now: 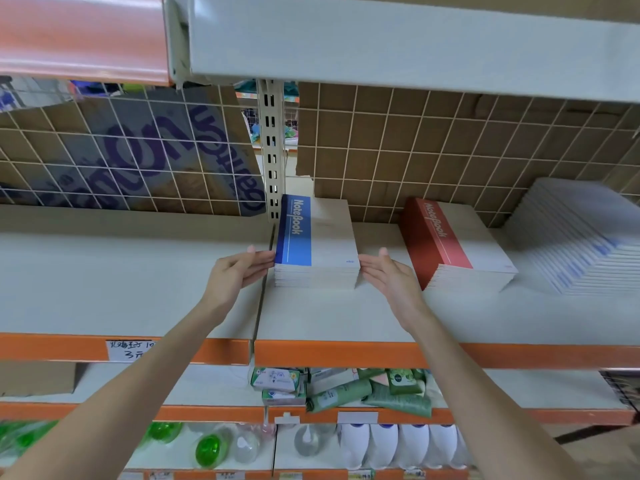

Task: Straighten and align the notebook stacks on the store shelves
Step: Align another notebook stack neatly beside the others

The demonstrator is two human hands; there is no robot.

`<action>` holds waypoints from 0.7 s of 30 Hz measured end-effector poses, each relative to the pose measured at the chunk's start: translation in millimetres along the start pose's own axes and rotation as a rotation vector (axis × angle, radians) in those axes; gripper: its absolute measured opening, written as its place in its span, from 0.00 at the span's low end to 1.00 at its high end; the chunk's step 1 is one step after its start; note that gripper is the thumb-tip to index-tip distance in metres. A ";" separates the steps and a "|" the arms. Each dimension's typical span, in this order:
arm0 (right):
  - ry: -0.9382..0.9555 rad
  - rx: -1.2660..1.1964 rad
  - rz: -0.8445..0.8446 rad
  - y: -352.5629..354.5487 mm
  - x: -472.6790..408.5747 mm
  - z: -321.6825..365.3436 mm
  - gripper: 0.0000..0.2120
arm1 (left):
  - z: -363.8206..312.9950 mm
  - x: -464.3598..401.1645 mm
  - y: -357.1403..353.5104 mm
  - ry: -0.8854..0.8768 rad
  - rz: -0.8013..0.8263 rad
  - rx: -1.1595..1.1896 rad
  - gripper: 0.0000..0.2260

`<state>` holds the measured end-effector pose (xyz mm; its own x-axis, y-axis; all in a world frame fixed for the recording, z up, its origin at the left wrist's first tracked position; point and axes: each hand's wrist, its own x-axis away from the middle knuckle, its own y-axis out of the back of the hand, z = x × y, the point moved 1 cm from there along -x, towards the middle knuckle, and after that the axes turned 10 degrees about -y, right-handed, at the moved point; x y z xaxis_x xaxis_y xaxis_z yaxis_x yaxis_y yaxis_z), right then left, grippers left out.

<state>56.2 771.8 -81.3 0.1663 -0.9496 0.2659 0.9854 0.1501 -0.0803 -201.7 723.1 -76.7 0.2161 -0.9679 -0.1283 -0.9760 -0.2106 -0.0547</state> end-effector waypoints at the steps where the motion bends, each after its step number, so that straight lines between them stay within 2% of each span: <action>1: 0.004 0.046 -0.008 0.3 0.7 3.6 0.19 | -3.8 0.2 0.0 -0.012 0.007 -0.043 0.14; 3: 0.077 0.277 -0.094 0.2 -0.5 14.4 0.17 | -13.9 -3.0 1.9 -0.116 0.000 -0.310 0.14; 5: 0.231 0.637 -0.183 -3.4 -2.4 26.8 0.16 | -28.2 -6.1 0.5 -0.337 0.033 -0.714 0.14; 7: 0.374 0.926 -0.106 -16.0 -3.6 32.7 0.19 | -37.3 -7.2 -10.0 -0.531 0.187 -0.921 0.14; 9: 0.460 1.155 -0.014 -31.5 -6.2 30.2 0.22 | -35.2 -7.1 -25.1 -0.599 0.374 -1.109 0.17; 12: 0.499 1.436 0.002 -44.0 -14.0 19.2 0.24 | -21.1 -14.1 -39.4 -0.540 0.533 -1.487 0.22; 14: 0.479 1.563 0.011 -45.9 -19.1 12.6 0.25 | -16.6 -20.0 -40.2 -0.475 0.577 -1.586 0.23; 16: 0.481 1.622 0.017 -46.4 -23.8 7.0 0.25 | -13.3 -23.9 -39.0 -0.453 0.604 -1.576 0.22; 21: 0.514 1.571 0.018 -44.7 -31.4 1.6 0.23 | -9.4 -27.7 -37.6 -0.448 0.615 -1.517 0.21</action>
<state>7.0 795.4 -84.5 0.4640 -0.8826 -0.0752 0.1084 -0.0277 0.9937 -171.2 756.6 -61.8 -0.4459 -0.8945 -0.0315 0.0003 -0.0354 0.9994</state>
